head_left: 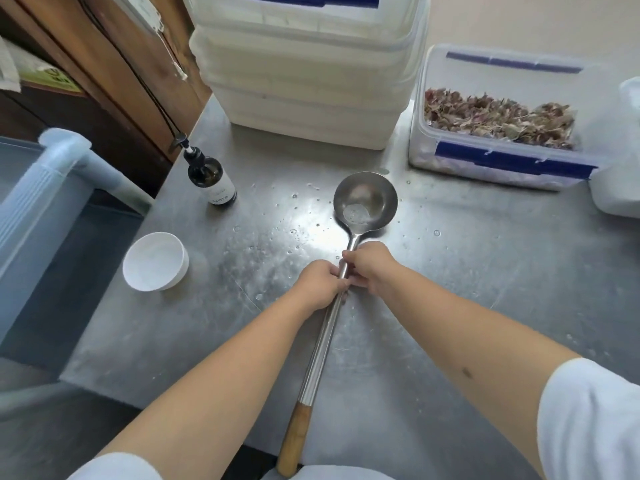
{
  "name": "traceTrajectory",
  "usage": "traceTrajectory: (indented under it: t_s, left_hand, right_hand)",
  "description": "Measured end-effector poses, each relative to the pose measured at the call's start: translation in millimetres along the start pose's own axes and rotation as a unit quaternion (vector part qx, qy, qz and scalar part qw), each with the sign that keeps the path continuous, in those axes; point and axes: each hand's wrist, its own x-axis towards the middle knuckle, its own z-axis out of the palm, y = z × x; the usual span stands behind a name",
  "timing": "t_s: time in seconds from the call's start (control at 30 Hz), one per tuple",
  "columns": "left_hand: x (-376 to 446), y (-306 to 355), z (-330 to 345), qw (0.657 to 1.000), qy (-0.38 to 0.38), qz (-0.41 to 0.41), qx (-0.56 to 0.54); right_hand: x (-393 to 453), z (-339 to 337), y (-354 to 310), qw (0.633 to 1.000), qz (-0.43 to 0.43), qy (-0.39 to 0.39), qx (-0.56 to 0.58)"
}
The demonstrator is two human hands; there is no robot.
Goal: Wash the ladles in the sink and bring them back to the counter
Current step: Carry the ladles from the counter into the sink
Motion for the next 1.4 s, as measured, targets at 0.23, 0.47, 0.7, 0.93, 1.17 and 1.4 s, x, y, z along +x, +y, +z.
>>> traceTrajectory:
  t_s: [0.23, 0.47, 0.7, 0.93, 1.17, 1.4]
  left_hand:
    - [-10.7, 4.3, 2.1, 1.000, 0.000, -0.003, -0.007]
    - [-46.7, 33.6, -3.1, 0.998, -0.034, 0.037, 0.034]
    - [-91.1, 61.2, -7.4, 0.989, -0.102, 0.081, 0.073]
    - [-124.4, 91.6, -6.3, 0.966, -0.168, 0.138, 0.141]
    - [-157.3, 121.6, 17.7, 0.932, -0.226, 0.198, 0.202]
    - [-203.7, 152.5, 65.0, 0.890, -0.286, 0.246, 0.254]
  right_hand:
    - [-22.6, -13.5, 0.4, 0.998, 0.024, -0.012, 0.060]
    - [-50.8, -26.3, 5.0, 0.993, 0.033, -0.008, 0.114]
    - [-106.5, -41.7, 10.4, 0.980, 0.004, 0.034, 0.195]
    - [-159.2, -56.7, 21.2, 0.948, -0.023, 0.075, 0.307]
    - [-215.4, -84.5, 38.8, 0.916, -0.072, 0.146, 0.366]
    - [-277.4, -126.4, 69.3, 0.873, -0.104, 0.217, 0.424]
